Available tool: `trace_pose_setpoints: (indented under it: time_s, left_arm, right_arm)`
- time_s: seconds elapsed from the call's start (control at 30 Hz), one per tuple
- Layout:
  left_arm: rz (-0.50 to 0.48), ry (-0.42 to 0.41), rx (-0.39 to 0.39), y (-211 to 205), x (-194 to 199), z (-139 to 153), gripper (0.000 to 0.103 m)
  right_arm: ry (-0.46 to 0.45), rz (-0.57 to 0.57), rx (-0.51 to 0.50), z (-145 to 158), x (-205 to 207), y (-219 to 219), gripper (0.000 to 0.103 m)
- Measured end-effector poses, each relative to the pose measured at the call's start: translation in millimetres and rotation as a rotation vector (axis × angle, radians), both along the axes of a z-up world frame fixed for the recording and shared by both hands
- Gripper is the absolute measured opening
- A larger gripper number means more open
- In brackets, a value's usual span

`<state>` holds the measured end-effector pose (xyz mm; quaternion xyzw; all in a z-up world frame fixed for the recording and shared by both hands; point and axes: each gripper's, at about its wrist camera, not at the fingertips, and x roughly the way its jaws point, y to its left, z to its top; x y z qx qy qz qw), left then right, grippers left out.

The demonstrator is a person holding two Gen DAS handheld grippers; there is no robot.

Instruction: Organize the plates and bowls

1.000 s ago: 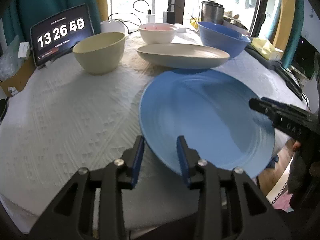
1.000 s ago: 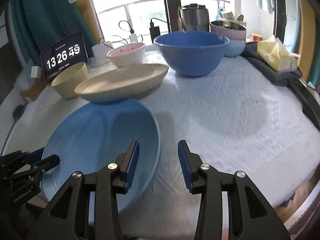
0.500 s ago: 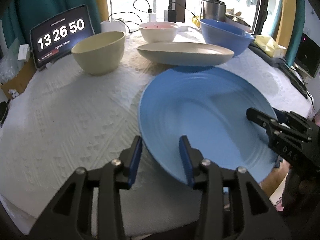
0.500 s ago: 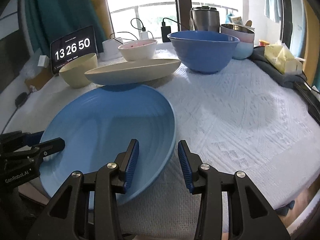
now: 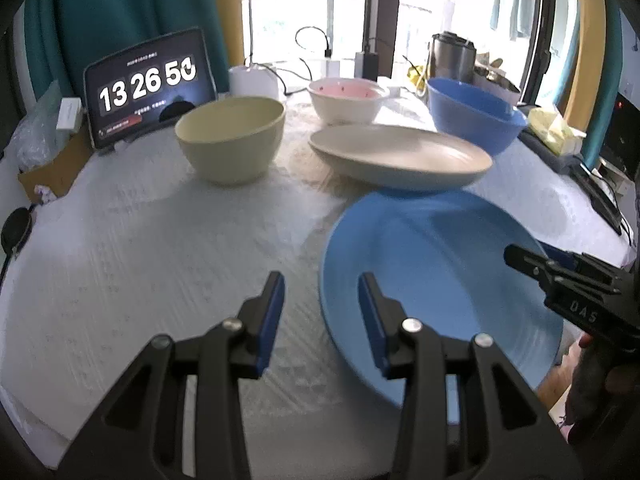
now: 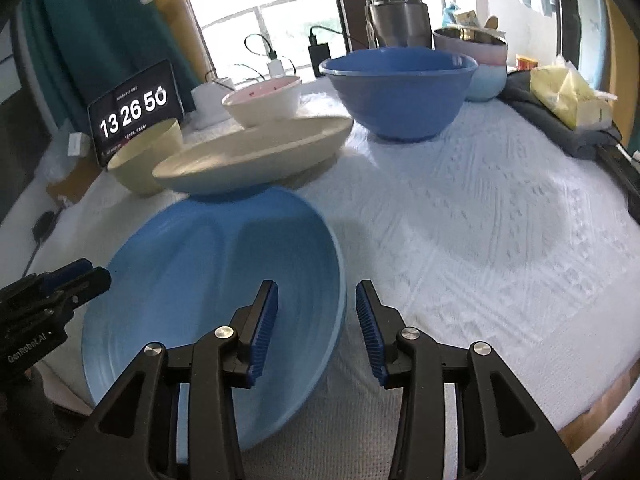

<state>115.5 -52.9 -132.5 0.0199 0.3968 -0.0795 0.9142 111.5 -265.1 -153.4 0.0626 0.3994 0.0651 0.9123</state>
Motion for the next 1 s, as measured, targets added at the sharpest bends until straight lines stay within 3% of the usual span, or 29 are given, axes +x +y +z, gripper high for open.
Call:
trace_pose_setpoints:
  time_s: [0.5, 1.0]
  left_arm:
    - [0.025, -0.056, -0.013, -0.2, 25.7, 18.1, 0.040]
    - [0.042, -0.099, -0.024, -7.6, 57.1, 30.5, 0.040]
  right_arm:
    - [-0.083, 0.019, 0.004, 30.0, 24.5, -3.9, 0.043]
    - [-0.115, 0.021, 0.032, 38.2, 54.3, -11.6, 0.043]
